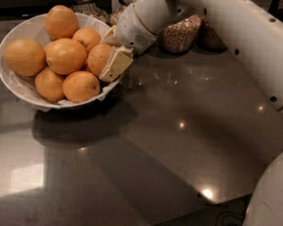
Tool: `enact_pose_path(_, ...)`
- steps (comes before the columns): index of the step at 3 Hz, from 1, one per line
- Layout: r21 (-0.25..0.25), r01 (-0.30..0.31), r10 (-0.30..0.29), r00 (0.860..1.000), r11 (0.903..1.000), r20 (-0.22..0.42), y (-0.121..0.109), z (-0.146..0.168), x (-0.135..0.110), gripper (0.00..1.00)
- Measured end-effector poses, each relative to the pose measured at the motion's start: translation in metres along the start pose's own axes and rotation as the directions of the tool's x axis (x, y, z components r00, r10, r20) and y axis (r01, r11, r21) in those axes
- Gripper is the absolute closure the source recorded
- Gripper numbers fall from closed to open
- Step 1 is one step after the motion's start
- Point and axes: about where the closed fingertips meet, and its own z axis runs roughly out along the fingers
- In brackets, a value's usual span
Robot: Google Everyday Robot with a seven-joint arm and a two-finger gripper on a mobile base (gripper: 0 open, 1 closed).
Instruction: Pick orange from white bowl
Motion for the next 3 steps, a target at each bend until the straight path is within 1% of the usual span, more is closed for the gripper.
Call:
enact_pose_path(1, 0.019, 0.056, -0.057, 0.996, 0.9983, 0.068, -0.002, -0.023, -0.023, 1.00)
enact_pose_path(2, 0.066, 0.098, -0.111, 0.968, 0.9930, 0.226, -0.006, -0.053, -0.048, 1.00)
enact_pose_path(3, 0.066, 0.098, -0.111, 0.968, 0.9930, 0.226, -0.006, -0.053, -0.048, 1.00)
